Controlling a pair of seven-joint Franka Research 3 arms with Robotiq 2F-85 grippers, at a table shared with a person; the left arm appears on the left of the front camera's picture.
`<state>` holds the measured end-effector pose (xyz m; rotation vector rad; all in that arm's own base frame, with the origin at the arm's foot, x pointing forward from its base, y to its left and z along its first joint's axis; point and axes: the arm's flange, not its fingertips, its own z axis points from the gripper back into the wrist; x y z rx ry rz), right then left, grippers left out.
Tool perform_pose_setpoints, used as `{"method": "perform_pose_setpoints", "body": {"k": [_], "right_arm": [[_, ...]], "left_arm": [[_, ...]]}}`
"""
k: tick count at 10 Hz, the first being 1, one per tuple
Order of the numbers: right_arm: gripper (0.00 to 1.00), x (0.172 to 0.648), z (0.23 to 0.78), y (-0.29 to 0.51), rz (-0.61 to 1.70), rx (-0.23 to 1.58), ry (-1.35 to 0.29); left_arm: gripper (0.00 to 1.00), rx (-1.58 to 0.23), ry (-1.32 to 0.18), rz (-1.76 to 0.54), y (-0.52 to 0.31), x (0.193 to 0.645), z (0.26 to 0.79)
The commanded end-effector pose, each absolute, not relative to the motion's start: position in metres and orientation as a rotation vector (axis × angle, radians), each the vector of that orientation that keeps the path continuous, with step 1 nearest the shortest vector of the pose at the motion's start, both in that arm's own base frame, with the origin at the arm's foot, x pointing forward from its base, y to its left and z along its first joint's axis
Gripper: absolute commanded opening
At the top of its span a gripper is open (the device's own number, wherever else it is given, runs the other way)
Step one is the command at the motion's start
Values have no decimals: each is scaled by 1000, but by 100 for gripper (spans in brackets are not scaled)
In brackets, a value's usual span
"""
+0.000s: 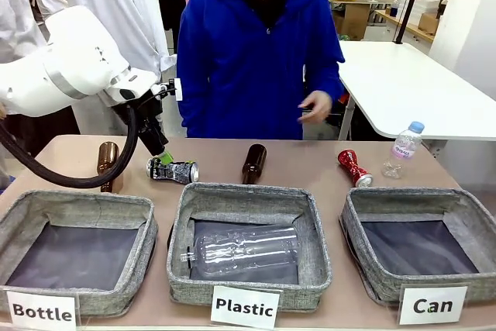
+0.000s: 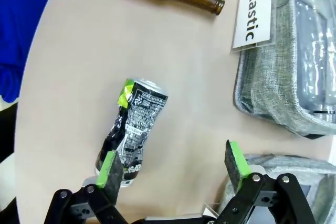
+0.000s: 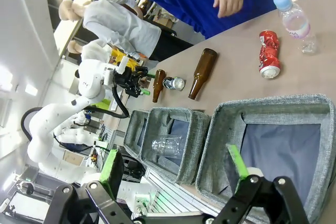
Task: Sort the can waste into the basket.
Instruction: Pick up the can waste from the table and place it in the right Fabric basket.
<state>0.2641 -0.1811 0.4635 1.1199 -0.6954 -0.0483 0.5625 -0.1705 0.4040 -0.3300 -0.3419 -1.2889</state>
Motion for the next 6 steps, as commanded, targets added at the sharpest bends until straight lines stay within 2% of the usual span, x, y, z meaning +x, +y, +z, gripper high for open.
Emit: {"method": "perform_pose_setpoints", "body": {"k": [1, 2, 5, 6], "right_arm": [[100, 267, 465, -183, -29, 1131, -726], [100, 267, 465, -183, -29, 1131, -726], [100, 267, 465, -183, -29, 1131, -726], [100, 267, 465, -183, -29, 1131, -726]], "left_arm": [[100, -332, -311, -1413, -173, 570, 402], [100, -350, -266, -1475, -176, 580, 395], [100, -248, -289, -1595, -191, 597, 377], [100, -231, -254, -1609, -199, 608, 365]]}}
